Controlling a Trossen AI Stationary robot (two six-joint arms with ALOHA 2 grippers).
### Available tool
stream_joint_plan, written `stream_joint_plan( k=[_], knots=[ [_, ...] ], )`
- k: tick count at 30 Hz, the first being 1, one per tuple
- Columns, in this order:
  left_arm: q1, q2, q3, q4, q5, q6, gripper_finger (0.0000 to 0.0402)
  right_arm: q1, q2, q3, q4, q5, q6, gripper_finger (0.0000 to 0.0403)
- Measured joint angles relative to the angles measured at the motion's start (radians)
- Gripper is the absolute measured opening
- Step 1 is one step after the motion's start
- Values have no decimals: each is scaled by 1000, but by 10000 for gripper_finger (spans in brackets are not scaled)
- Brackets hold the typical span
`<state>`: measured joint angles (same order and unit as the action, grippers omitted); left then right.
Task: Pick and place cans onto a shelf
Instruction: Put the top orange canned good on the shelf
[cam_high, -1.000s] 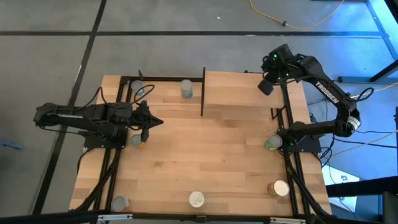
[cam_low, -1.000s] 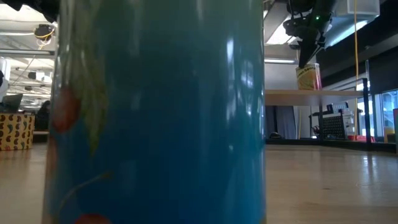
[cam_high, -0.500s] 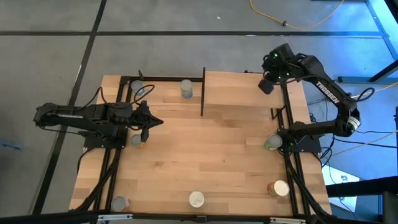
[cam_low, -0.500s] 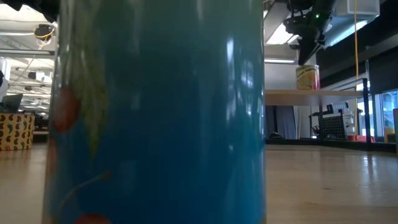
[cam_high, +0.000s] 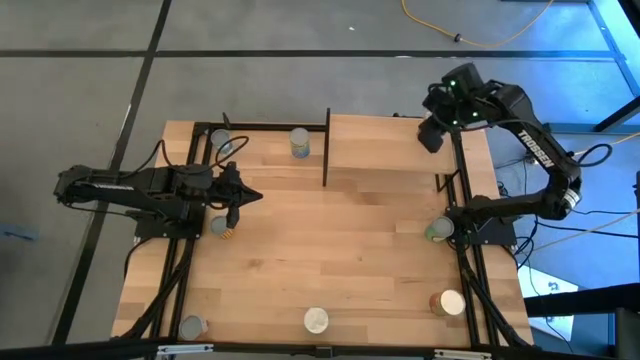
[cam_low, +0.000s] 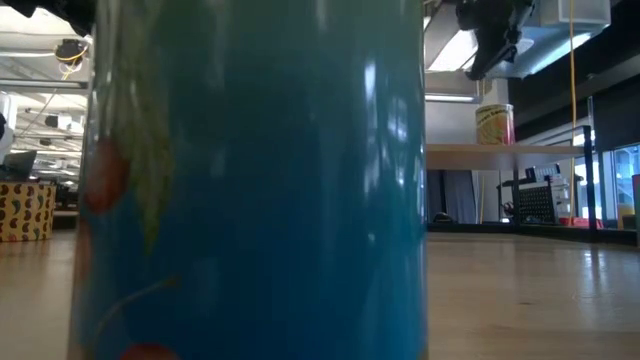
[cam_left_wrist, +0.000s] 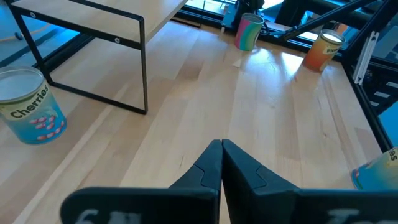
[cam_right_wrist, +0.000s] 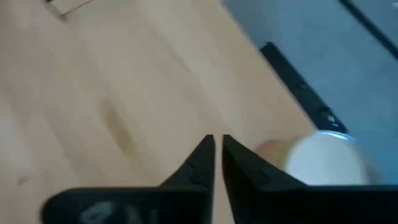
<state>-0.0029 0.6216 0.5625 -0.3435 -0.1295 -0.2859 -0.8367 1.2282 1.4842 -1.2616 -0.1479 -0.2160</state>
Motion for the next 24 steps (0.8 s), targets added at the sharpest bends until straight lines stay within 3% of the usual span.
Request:
stream_joint_plan(
  k=[4,9,16,24],
  knots=[
    [0,0,0,0,0,0,0,31,2,-64,49,28,60,8],
    [0,0,0,0,0,0,0,42,3,-129,95,146,81,4],
    [0,0,0,0,0,0,0,42,5,-134,93,261,79,3],
    [0,0,0,0,0,0,0,37,5,-134,91,321,77,2]
  ],
)
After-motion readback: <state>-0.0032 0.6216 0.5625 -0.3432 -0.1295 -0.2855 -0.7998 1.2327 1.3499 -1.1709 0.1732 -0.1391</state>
